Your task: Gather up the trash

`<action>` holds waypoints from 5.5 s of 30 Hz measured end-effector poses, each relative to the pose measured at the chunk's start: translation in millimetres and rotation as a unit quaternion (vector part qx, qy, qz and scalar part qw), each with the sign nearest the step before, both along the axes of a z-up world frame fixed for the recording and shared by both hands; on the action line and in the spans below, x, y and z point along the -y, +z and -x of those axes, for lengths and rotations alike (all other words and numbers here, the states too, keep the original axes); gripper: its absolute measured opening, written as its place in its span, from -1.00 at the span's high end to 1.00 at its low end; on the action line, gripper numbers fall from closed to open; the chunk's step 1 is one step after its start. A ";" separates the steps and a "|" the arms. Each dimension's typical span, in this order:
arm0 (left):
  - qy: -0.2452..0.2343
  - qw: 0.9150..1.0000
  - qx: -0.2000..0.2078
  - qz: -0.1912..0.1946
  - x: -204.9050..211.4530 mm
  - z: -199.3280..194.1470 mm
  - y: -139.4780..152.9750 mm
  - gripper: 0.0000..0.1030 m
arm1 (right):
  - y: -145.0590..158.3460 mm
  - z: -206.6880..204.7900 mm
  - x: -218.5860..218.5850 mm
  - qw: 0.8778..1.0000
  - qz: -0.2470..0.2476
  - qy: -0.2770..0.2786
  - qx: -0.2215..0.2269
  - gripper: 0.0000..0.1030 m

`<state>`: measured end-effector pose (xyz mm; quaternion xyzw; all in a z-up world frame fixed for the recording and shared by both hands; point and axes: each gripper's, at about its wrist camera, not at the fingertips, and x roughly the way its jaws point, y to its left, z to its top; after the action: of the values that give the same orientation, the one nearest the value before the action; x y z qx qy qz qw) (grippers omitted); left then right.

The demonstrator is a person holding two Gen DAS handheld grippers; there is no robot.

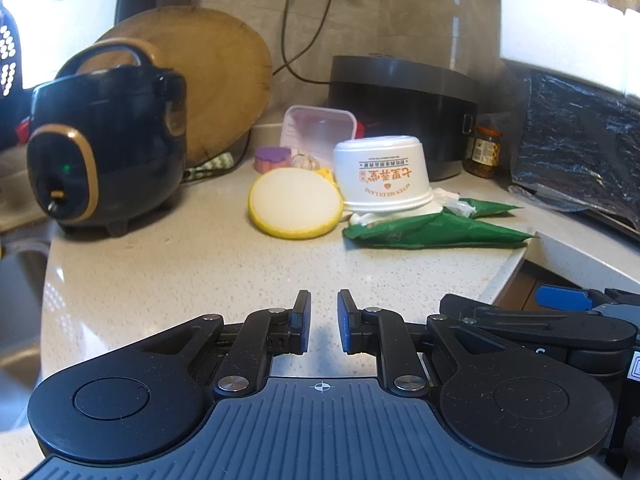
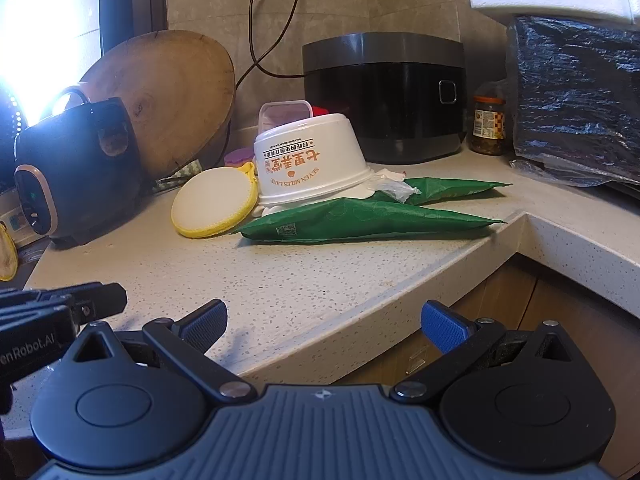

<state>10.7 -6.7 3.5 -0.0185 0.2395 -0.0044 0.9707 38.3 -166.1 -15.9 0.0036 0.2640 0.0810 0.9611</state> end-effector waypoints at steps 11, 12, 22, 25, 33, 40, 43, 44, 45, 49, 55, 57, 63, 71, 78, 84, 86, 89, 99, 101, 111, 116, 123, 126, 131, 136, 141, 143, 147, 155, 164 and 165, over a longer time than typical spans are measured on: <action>-0.055 0.996 -0.011 -0.071 7.4 -41.9 40.4 0.65 | 17.8 -29.0 12.1 0.995 0.024 0.055 0.079 -1.00; -0.062 0.996 -0.007 -0.061 4.6 -49.8 46.6 0.64 | 21.8 -36.7 17.3 0.993 0.031 0.060 0.092 -1.00; -0.100 0.994 -0.004 0.044 -4.2 -172.2 87.5 0.63 | 49.5 -152.4 112.2 0.985 -0.166 0.005 -0.046 -1.00; -0.110 0.993 0.006 0.051 4.2 -204.6 91.8 0.63 | 52.0 -182.7 116.8 0.966 -0.244 0.030 -0.081 -1.00; -0.096 0.993 -0.018 0.060 -13.0 -255.5 73.4 0.63 | 27.0 -274.5 97.9 0.923 -0.331 0.055 -0.190 -1.00; -0.100 0.992 -0.046 0.061 -22.3 -268.8 51.9 0.63 | -4.5 -316.8 93.0 0.892 -0.381 0.058 -0.237 -1.00; -0.082 0.992 -0.057 0.076 -31.8 -275.6 43.6 0.63 | -10.9 -325.5 86.7 0.880 -0.393 0.074 -0.256 -1.00; -0.077 0.991 -0.066 0.082 -35.1 -278.4 40.7 0.63 | -11.8 -327.2 83.9 0.877 -0.396 0.081 -0.261 -1.00; -0.074 0.990 -0.072 0.093 -39.7 -280.2 37.2 0.64 | -12.7 -328.5 81.5 0.872 -0.403 0.089 -0.264 -1.00; -0.056 0.985 -0.109 0.118 -52.3 -289.2 22.3 0.77 | -11.3 -327.5 84.0 0.846 -0.451 0.108 -0.262 -1.00; -0.076 0.979 -0.112 0.154 -35.1 -303.5 19.4 0.80 | 32.1 -305.4 88.2 0.892 -0.389 0.117 -0.200 -1.00; -0.084 0.980 -0.096 0.150 -17.9 -310.0 20.5 0.83 | 45.6 -296.1 84.0 0.912 -0.350 0.112 -0.179 -1.00; -0.096 0.983 -0.060 0.147 -3.2 -315.9 31.1 0.83 | 67.8 -269.6 67.2 0.938 -0.295 0.121 -0.135 -1.00; -0.085 0.988 -0.019 0.125 -26.2 -263.3 74.5 0.79 | 60.1 -255.6 51.3 0.899 -0.352 0.203 -0.162 -1.00; -0.102 0.987 0.097 -0.075 11.8 -158.2 105.4 0.76 | 54.1 -253.4 34.1 0.863 -0.416 0.223 -0.181 -1.00; -0.128 0.973 0.090 -0.172 47.2 -121.5 88.8 0.66 | 57.7 -238.6 24.1 0.881 -0.402 0.198 -0.151 -1.00; -0.117 0.980 0.082 -0.136 45.1 -131.1 93.8 0.66 | 68.2 -222.5 30.1 0.925 -0.345 0.136 -0.085 -1.00; -0.094 0.990 0.074 -0.077 40.2 -157.4 107.3 0.67 | 82.8 -197.7 39.5 0.976 -0.217 0.016 -0.004 -1.00; -0.014 0.978 0.030 -0.206 95.3 -239.1 84.2 0.61 | 58.6 -162.8 92.6 0.994 -0.063 -0.090 0.008 -1.00; -0.001 0.978 0.014 -0.209 84.5 -245.2 77.7 0.63 | 53.3 -162.3 96.1 0.995 -0.043 -0.089 -0.010 -1.00; 0.013 0.987 0.009 -0.159 22.2 -239.3 60.1 0.68 | 14.8 -147.7 40.5 0.997 0.013 0.080 -0.011 -1.00; -0.042 0.989 0.104 -0.096 28.2 -209.2 95.5 0.66 | -15.7 -166.3 16.6 0.993 0.022 0.088 -0.075 -1.00; -0.075 0.980 0.039 -0.178 94.6 -242.4 107.8 0.61 | -17.4 -169.8 2.3 0.989 0.068 0.088 -0.096 -1.00; -0.034 0.977 0.012 -0.212 96.7 -259.6 95.6 0.61 | -14.9 -171.7 1.7 0.987 0.068 0.095 -0.106 -1.00; -0.041 0.977 0.014 -0.208 62.7 -245.5 81.5 0.66 | -12.1 -178.5 3.5 0.986 0.067 0.098 -0.114 -1.00; -0.082 0.981 0.096 -0.150 28.5 -213.2 74.0 0.63 | -8.9 -195.9 8.7 0.985 0.048 0.085 -0.141 -1.00; -0.137 0.964 0.170 -0.150 38.1 -174.6 90.5 0.62 | -11.6 -191.1 1.3 0.984 0.074 0.079 -0.139 -1.00; -0.150 0.965 0.148 -0.155 54.1 -170.9 96.1 0.61 | -9.7 -190.5 1.7 0.983 0.075 0.091 -0.144 -1.00; -0.128 0.979 0.094 -0.125 75.6 -183.0 92.6 0.61 | -7.2 -178.0 12.2 0.990 0.041 0.065 -0.118 -0.98; -0.035 0.975 0.067 -0.210 100.0 -217.1 57.5 0.44 | 19.8 -125.6 29.7 0.996 0.068 0.039 0.034 -0.98; -0.014 0.985 0.026 -0.168 43.1 -225.5 48.3 0.43 | 57.6 -176.9 26.3 0.997 -0.038 0.063 0.036 -0.98; -0.017 0.988 0.022 -0.153 36.7 -227.0 47.4 0.43 | 54.8 -194.6 24.2 0.997 -0.050 0.058 0.009 -0.98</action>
<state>237.7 -43.4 50.9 0.1348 0.2167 0.0154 0.9668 232.9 -190.3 38.8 0.0358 0.2509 0.1501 0.9556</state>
